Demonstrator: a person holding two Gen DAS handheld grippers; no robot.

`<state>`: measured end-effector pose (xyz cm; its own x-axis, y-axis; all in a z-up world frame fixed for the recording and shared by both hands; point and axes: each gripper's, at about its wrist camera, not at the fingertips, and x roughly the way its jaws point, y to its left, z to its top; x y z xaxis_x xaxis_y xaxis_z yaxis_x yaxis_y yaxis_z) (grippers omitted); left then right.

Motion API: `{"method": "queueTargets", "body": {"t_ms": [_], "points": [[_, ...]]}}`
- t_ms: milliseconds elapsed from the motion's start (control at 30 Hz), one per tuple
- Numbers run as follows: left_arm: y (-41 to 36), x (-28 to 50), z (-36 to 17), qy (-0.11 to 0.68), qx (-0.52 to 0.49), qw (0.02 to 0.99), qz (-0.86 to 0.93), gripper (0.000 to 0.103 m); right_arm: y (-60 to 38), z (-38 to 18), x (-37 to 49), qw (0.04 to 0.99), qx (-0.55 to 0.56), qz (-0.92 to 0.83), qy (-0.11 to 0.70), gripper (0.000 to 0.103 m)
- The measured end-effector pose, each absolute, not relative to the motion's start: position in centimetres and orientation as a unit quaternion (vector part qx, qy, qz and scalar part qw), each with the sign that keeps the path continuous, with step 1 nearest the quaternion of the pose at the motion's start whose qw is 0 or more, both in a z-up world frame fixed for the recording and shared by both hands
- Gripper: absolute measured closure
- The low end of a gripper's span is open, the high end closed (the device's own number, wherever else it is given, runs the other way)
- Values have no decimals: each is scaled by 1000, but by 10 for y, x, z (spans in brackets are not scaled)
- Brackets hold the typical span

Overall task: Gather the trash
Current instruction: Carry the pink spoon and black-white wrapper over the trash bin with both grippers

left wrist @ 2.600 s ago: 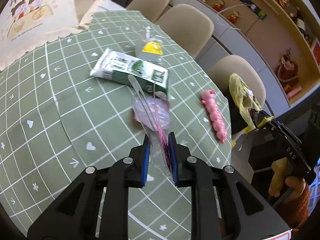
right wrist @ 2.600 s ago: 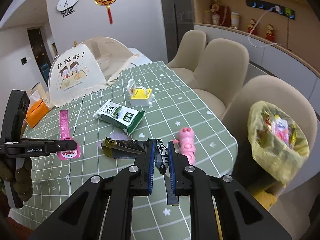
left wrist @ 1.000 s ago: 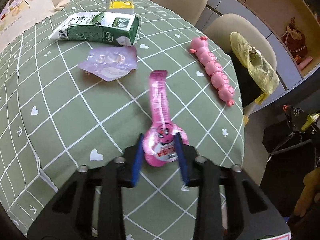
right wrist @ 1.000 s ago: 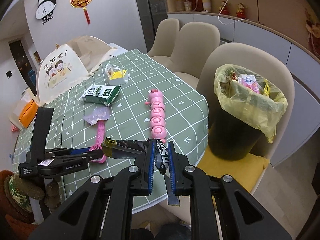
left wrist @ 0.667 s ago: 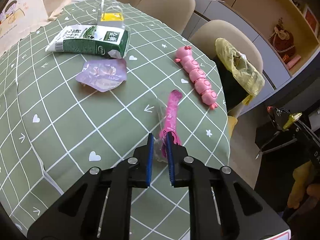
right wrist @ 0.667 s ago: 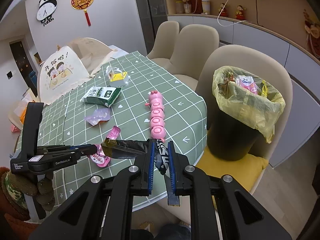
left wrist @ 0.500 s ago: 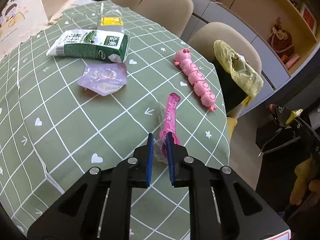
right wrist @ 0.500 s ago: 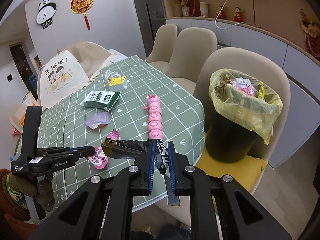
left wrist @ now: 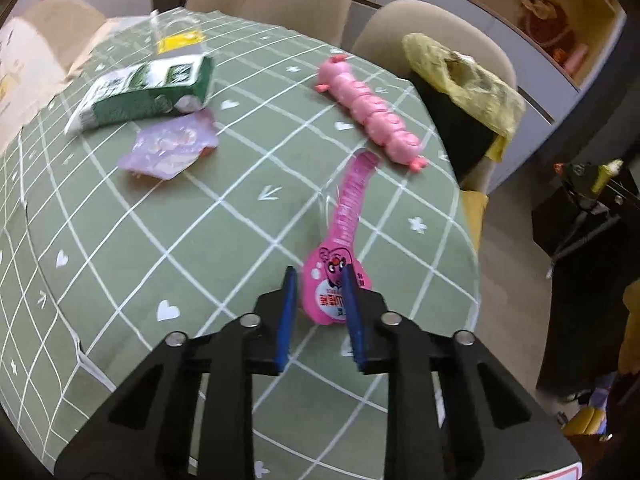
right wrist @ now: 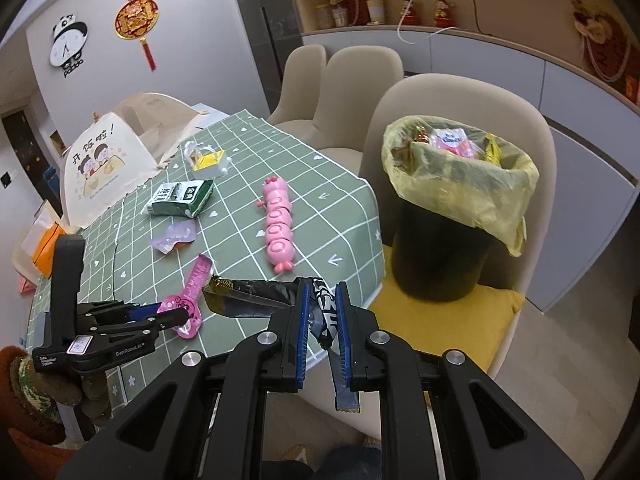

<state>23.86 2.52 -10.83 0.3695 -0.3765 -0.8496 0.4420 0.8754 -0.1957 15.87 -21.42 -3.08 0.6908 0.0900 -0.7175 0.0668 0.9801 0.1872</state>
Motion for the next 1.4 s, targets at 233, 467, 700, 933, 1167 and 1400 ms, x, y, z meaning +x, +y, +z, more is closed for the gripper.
{"method": "queueTargets", "body": {"t_ms": [233,467,700,933,1167,1400], "points": [[13,244,-63,465,11,840,-280,89,-229,-22,151,920,110,-10,376,89],[-28,276,-1,416,-7,849,-325,89,-265,6,156,931,112,-26,346,89],[-105,331,52,387,-30,834,-393,88,-325,55,175,949,81,-70,298,89],[-193,383,42,419,-33,803,-422,88,-386,66,194,950,85,-104,280,89],[-256,423,4,476,-35,773,-417,88,-435,44,221,942,109,-115,296,89],[-293,446,-26,510,-27,759,-403,87,-467,24,252,935,116,-115,316,89]]}}
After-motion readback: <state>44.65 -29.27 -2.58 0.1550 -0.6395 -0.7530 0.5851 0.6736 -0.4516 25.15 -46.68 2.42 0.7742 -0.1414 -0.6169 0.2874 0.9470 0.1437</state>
